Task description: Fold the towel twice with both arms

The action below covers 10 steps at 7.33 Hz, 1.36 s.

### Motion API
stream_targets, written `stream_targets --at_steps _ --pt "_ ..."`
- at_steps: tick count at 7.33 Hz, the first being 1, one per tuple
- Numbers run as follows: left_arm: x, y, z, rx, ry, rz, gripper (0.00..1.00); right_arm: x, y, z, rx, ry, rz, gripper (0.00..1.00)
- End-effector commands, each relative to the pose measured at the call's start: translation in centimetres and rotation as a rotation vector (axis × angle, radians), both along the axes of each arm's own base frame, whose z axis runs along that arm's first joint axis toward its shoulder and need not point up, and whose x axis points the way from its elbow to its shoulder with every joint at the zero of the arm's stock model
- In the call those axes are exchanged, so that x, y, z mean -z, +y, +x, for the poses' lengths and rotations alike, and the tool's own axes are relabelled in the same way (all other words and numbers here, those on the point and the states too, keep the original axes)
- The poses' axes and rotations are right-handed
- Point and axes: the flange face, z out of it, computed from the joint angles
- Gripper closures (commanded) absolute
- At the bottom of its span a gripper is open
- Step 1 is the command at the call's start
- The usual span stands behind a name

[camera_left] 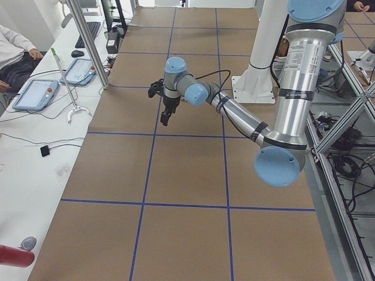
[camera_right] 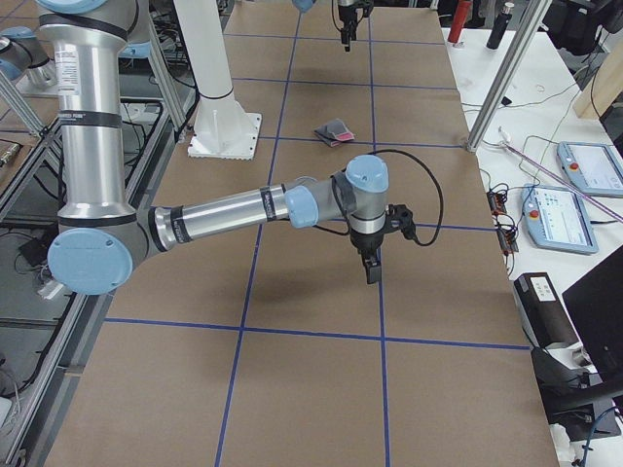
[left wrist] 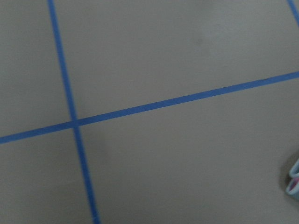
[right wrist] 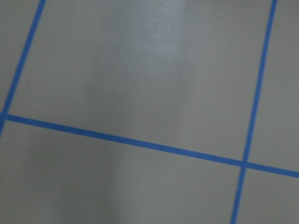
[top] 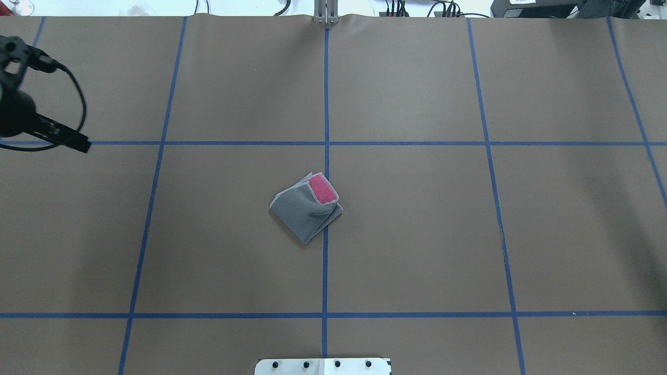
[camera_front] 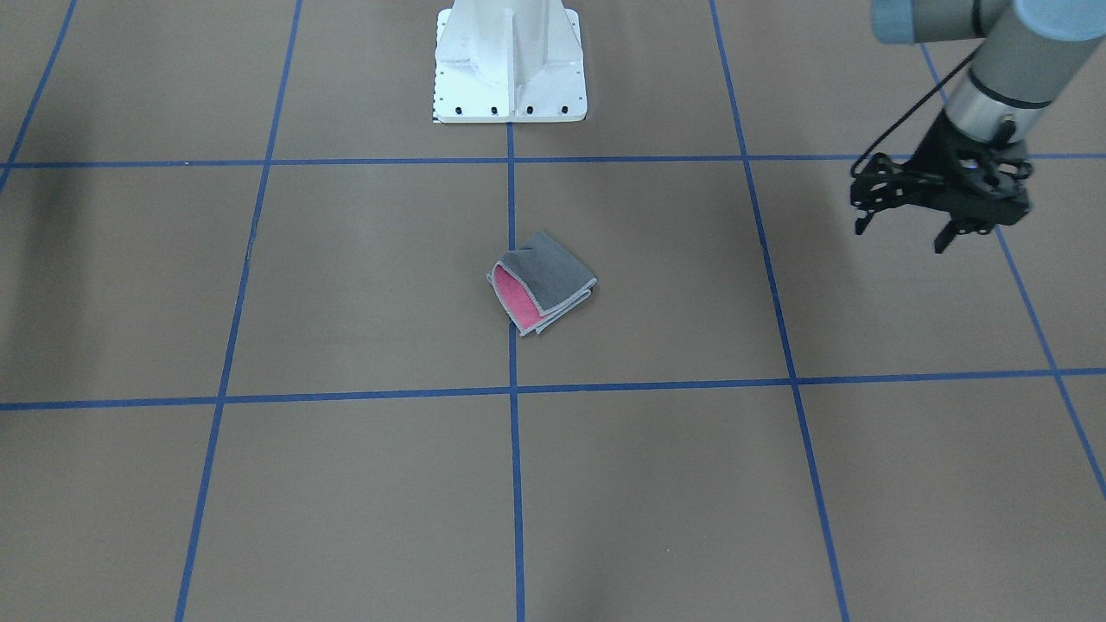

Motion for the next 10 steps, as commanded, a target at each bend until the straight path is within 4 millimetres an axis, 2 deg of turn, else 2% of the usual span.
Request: stream_targets --at_steps 1,2,3,4,5,7,9,10 --pt "-8.3 -0.6 -10.7 -0.033 -0.033 -0.016 0.0 -4.6 1.7 3.0 -0.022 -0.017 -0.054 0.0" --pt "-12.3 -0.9 -15.0 -0.035 -0.024 -0.036 0.0 -5.7 2.0 3.0 -0.026 -0.012 -0.078 0.0" --pt "-16.1 -0.9 -17.8 -0.011 0.035 -0.107 0.0 -6.4 2.1 3.0 -0.026 -0.012 -0.091 0.0" --pt "-19.6 -0.1 -20.0 -0.011 0.036 -0.136 0.0 -6.3 2.0 3.1 -0.024 -0.012 -0.084 0.0" --pt "-21.1 0.9 -21.3 -0.024 0.03 -0.128 0.0 -6.3 2.0 3.0 -0.024 -0.014 -0.084 0.0" --pt "-22.3 2.9 -23.3 0.016 0.03 -0.197 0.0 -6.1 1.9 3.0 -0.028 -0.017 -0.087 0.0" --pt "-22.4 3.8 -23.8 0.031 0.027 -0.204 0.0 -5.9 1.9 3.0 -0.03 -0.019 -0.084 0.0" --pt "-21.2 4.1 -24.8 0.055 0.035 -0.179 0.0 -5.9 1.9 3.0 -0.03 -0.019 -0.084 0.0"
